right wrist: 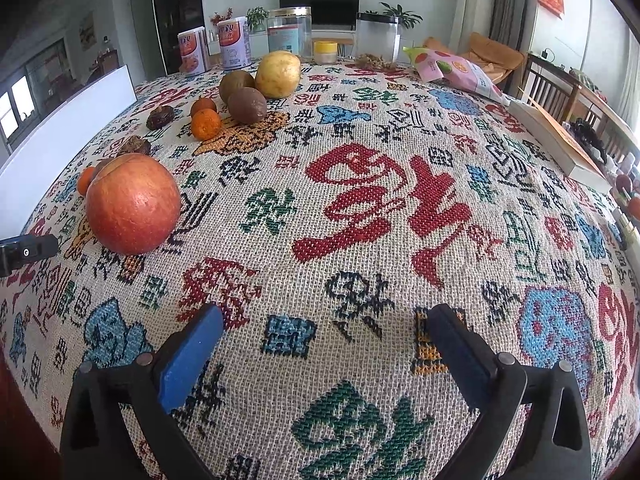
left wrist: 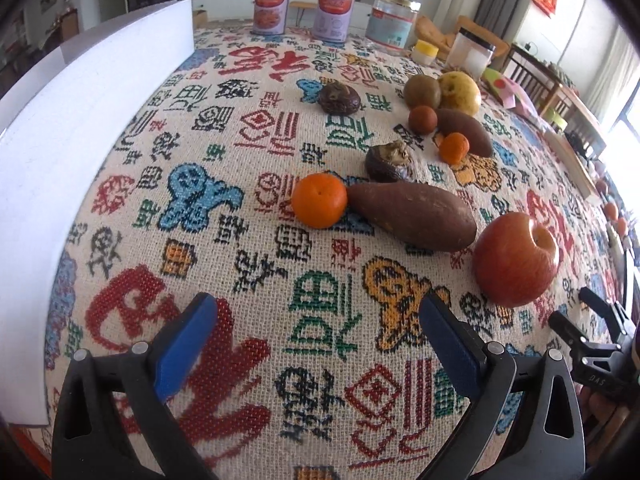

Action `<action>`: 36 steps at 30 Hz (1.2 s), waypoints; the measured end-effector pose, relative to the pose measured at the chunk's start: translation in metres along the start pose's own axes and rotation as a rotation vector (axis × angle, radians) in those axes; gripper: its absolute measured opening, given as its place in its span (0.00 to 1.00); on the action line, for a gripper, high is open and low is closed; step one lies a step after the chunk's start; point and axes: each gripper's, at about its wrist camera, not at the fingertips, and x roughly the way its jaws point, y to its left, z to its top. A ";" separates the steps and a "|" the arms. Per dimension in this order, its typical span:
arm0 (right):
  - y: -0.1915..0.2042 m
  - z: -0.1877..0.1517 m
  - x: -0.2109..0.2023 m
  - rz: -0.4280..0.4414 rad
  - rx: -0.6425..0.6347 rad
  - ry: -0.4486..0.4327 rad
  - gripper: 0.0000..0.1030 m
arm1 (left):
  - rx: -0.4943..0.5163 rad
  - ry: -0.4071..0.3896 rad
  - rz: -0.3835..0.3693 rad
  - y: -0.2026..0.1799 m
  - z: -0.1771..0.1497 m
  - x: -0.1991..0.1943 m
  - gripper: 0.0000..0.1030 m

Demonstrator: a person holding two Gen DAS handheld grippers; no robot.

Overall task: Organize fruits
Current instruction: 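Lower the left tool onto a tangerine and close it while the right tool holds the apple, then carry the tangerine and apple into the white box and open both tools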

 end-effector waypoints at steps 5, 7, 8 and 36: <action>0.000 0.000 0.001 0.002 0.001 0.000 0.99 | 0.142 -0.015 0.059 -0.005 0.019 0.026 0.91; 0.000 0.000 0.001 0.002 0.001 0.000 0.99 | 0.180 -0.043 0.059 -0.005 0.024 0.028 0.83; 0.000 0.000 0.001 0.002 0.001 0.000 0.99 | 0.189 -0.047 0.045 -0.005 0.026 0.029 0.75; 0.026 0.015 -0.025 0.306 0.009 -0.065 1.00 | 0.125 -0.098 -0.002 0.037 -0.026 -0.019 0.47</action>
